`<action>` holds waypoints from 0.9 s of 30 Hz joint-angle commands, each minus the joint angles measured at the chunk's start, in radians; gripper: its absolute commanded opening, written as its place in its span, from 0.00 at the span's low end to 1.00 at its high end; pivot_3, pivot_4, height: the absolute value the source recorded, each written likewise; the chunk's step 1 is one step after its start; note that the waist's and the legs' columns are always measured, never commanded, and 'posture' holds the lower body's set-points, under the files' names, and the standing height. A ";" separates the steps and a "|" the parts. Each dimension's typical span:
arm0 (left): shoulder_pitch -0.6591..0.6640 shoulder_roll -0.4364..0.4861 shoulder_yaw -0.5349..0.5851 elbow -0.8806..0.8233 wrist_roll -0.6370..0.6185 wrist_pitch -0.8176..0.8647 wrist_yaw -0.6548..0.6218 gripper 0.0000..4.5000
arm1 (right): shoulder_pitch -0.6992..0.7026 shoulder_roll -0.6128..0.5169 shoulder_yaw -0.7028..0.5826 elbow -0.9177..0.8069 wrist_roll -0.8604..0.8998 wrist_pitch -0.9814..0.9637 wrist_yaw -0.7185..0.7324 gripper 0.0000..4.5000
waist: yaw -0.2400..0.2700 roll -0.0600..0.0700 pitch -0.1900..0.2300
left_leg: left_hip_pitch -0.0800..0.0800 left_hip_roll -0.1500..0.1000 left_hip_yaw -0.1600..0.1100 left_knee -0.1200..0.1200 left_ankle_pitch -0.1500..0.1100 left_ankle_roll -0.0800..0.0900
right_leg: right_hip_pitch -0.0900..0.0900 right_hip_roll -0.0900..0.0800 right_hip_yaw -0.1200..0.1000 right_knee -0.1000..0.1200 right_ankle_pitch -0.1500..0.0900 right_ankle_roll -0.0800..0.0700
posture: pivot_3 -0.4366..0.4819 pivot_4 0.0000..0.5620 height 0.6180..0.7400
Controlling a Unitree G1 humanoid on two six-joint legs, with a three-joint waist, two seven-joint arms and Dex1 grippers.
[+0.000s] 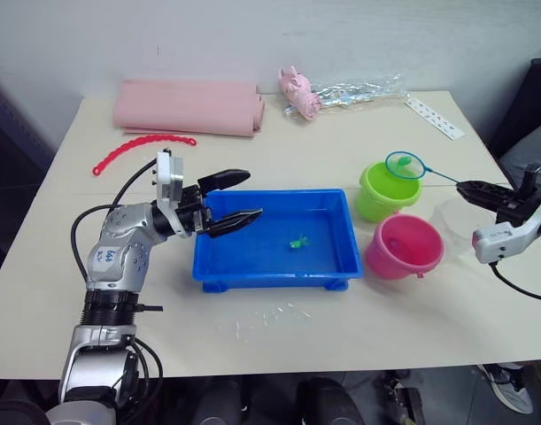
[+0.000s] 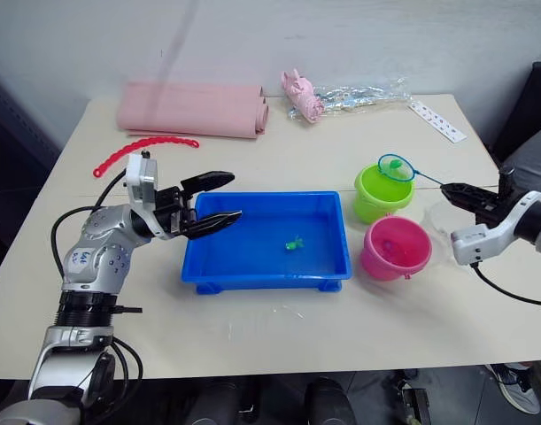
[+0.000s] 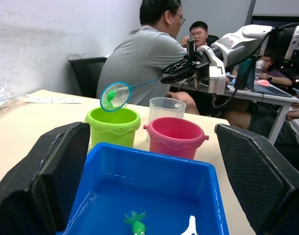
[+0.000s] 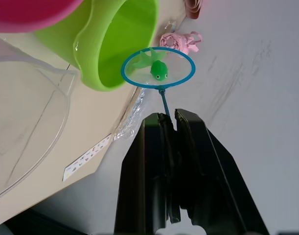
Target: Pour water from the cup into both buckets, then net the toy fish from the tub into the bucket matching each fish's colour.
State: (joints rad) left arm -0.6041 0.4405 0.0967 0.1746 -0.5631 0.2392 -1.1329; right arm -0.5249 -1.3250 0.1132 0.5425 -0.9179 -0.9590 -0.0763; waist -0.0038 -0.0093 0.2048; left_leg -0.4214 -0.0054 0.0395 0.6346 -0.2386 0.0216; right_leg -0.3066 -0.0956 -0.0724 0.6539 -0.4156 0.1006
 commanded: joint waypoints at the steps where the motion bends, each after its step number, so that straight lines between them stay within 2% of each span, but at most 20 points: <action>1: -0.019 0.008 0.013 -0.015 0.002 -0.021 -0.001 0.99 | -0.011 -0.011 -0.025 -0.011 0.042 0.020 -0.016 0.00 | 0.000 0.000 0.000 | 0.000 0.000 0.000 0.000 0.000 0.000 | 0.000 0.000 0.000 0.000 0.000 0.000 | 0.48 0.27 1.00; 9: 0.014 0.028 0.017 -0.056 -0.007 0.003 0.000 0.99 | 0.022 -0.014 -0.035 -0.006 0.064 0.056 -0.027 0.00 | 0.000 0.001 0.000 | 0.000 0.000 0.000 0.000 0.000 0.000 | 0.000 0.000 0.000 0.000 0.000 0.000 | 0.48 0.27 1.00; 14: 0.017 0.028 0.015 -0.053 -0.005 -0.003 0.005 0.99 | 0.079 -0.011 -0.031 -0.065 0.095 0.035 -0.014 0.00 | 0.000 0.001 0.000 | 0.000 0.000 0.000 0.000 0.000 0.000 | 0.000 0.000 0.000 0.000 0.000 0.000 | 0.48 0.27 1.00; 19: 0.020 0.018 0.011 -0.062 -0.006 -0.004 0.015 0.99 | 0.070 -0.005 -0.072 -0.039 0.207 0.064 0.022 0.00 | 0.000 0.001 0.000 | 0.000 0.000 0.000 0.001 0.000 0.000 | 0.000 0.000 0.000 0.001 0.000 0.000 | 0.48 0.27 1.00; 22: 0.033 0.032 0.019 -0.070 -0.011 -0.003 0.005 0.99 | 0.076 0.006 -0.101 -0.025 0.444 0.057 0.144 0.00 | 0.000 0.001 0.000 | 0.000 0.000 0.000 0.001 0.000 0.000 | 0.000 0.000 0.000 0.001 0.000 0.000 | 0.48 0.27 1.00; 24: 0.045 0.056 0.031 -0.080 -0.019 0.002 -0.010 0.99 | 0.090 0.025 -0.099 -0.042 0.710 0.072 0.320 0.00 | -0.001 0.001 0.000 | 0.000 0.000 0.000 0.001 0.000 0.000 | 0.000 0.000 0.000 0.001 0.000 0.000 | 0.48 0.27 1.00; 26: 0.057 0.088 0.048 -0.089 -0.029 0.009 -0.030 0.99 | 0.120 0.035 -0.093 -0.135 1.028 0.150 0.566 0.00 | -0.002 0.001 0.000 | 0.000 0.001 0.000 0.001 0.000 0.000 | 0.001 0.001 -0.001 0.001 0.000 0.000 | 0.48 0.27 1.00; 27: 0.061 0.099 0.053 -0.092 -0.033 0.011 -0.037 0.99 | 0.130 0.040 -0.100 -0.172 1.125 0.187 0.652 0.00 | -0.003 0.001 0.000 | 0.000 0.001 0.000 0.001 0.000 0.000 | 0.001 0.001 -0.001 0.001 0.000 0.000 | 0.48 0.27 1.00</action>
State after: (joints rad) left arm -0.5462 0.5204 0.1161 0.1230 -0.5677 0.2501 -1.1527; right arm -0.3965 -1.2863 0.0392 0.4388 -0.0079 -0.8217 0.4271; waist -0.0071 -0.0085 0.2047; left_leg -0.4212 -0.0042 0.0394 0.6352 -0.2386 0.0221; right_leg -0.3055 -0.0945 -0.0734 0.6545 -0.4155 0.1006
